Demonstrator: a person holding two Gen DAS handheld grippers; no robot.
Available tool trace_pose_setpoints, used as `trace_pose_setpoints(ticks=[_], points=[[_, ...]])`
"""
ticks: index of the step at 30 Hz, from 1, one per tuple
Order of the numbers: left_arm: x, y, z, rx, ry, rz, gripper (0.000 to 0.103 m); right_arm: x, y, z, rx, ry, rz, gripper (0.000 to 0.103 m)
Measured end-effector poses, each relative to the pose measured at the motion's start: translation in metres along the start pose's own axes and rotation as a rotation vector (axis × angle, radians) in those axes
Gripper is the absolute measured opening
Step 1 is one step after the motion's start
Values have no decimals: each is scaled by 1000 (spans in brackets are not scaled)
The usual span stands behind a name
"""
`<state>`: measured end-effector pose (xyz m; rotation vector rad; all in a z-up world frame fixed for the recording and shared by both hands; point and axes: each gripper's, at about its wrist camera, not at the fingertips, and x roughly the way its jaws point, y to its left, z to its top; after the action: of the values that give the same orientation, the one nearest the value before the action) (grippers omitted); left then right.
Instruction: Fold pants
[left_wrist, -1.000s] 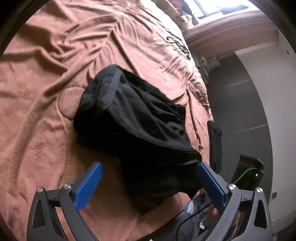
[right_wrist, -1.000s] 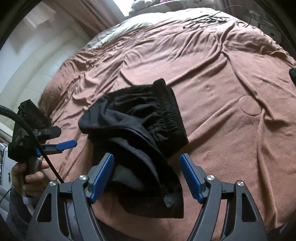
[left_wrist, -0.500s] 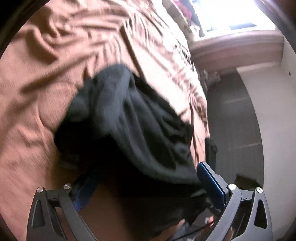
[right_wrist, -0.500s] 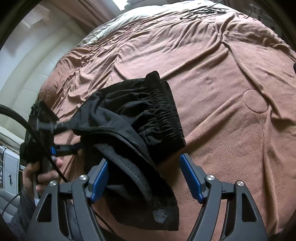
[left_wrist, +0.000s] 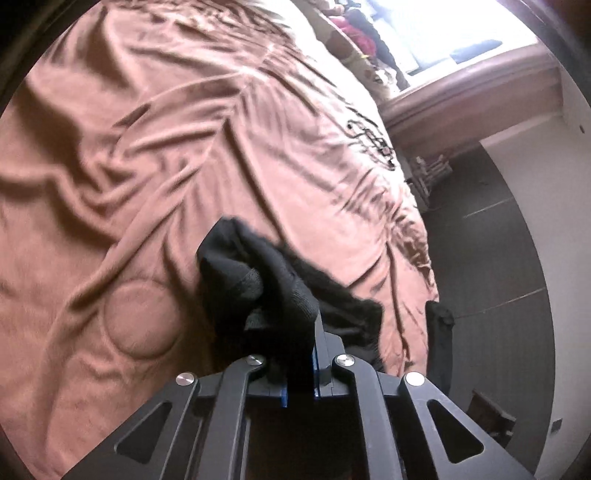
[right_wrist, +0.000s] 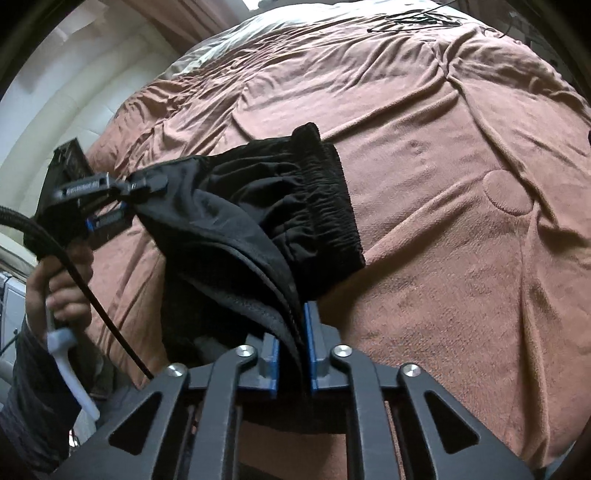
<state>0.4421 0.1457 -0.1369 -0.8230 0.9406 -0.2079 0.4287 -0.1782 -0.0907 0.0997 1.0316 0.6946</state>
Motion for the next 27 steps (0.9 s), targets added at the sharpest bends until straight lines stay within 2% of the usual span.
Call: trace_pose_setpoints(ticks=[7,16,18,19,21,23,24,27], points=[[23,-41,31,75,12,-9,9,-4,-1,-5,-8,-13,23,2],[76,-67,52,133,83,-16,9,-9,-5,-10,1,-25,45,1],[90,-72,55,144,110,-4,12,-9,-8,-10,13,-24,49,1],[95,-74,56,154,119,16,16,-9,-9,-10,18,-25,48,1],[100,-78,56,169,123,13,50,-9,-12,-10,24,-24,46,1],[98,-79,55,179,111,-3,69,-9,-14,-11,31,-22,49,1],[95,-79,55,186,103,4,73,-9,-14,-11,31,-21,50,1],[86,-72,51,185,103,21,73,-8,-14,-13,34,-17,51,1]])
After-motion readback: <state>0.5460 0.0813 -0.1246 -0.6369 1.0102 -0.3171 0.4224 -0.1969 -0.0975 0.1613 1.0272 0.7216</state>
